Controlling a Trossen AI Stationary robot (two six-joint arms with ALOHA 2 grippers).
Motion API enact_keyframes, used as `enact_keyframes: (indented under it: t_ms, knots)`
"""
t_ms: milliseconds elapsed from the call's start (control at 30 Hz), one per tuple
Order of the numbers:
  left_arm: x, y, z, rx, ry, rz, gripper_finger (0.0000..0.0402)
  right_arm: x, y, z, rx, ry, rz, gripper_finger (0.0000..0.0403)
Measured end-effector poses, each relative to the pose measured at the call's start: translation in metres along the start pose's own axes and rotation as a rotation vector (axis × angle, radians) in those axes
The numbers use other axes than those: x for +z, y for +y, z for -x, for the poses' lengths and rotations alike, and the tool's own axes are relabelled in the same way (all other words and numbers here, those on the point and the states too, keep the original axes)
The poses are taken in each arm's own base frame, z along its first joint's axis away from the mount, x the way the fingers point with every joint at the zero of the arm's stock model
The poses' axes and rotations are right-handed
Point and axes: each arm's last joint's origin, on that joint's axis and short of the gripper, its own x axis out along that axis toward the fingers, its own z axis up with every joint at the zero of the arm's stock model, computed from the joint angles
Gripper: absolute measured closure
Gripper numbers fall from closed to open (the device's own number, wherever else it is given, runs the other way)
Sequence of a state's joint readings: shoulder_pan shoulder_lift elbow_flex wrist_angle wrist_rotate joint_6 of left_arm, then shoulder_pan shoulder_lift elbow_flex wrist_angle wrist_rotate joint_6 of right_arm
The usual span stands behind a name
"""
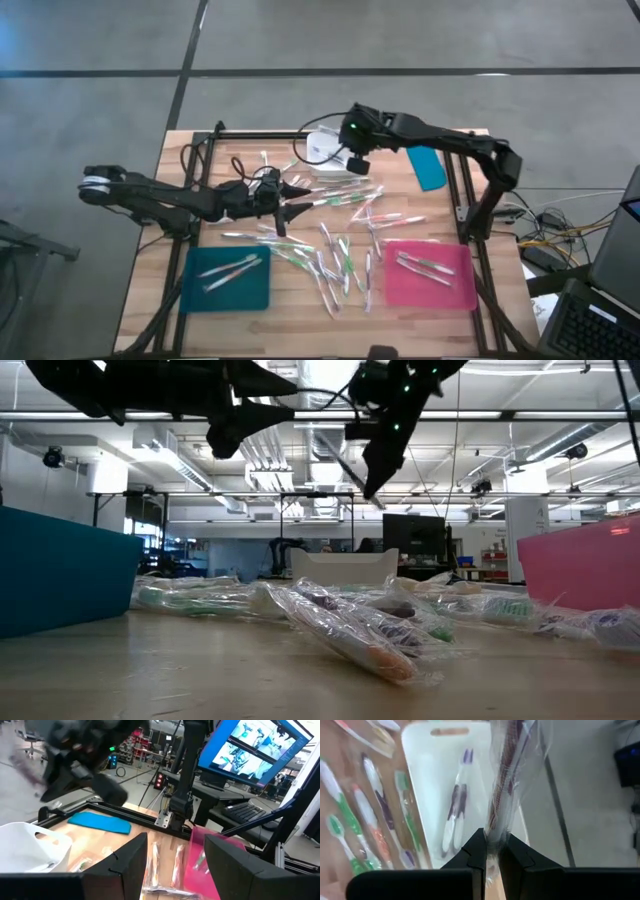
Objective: Pick & Place Toothbrushes
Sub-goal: Put the violet toothbrush into the white bin
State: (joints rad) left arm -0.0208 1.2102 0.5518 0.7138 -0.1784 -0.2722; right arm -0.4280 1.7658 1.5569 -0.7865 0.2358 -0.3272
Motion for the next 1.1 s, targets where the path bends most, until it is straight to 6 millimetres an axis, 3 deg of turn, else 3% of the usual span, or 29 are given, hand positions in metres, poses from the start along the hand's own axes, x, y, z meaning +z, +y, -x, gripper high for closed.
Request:
enact_keyframes:
  t_ms: [200,467,767,1100]
  knots:
    - [-0.001,0.0,0.0,0.001,0.006,-0.001,0.0202,-0.003,-0.004,-0.032,0.025,0.089,0.019,0.038]
    - [0.0,0.0,0.0,0.001,0.005,-0.001,0.0202,-0.009,-0.008,-0.06,0.033,0.15,0.02,0.038]
    - [0.0,0.0,0.0,0.006,0.004,-0.001,0.0202,-0.015,0.0,-0.093,0.058,0.217,0.041,0.038]
    - [0.0,0.0,0.0,0.006,0.005,-0.001,0.0202,-0.016,0.006,-0.113,0.078,0.212,0.045,0.038]
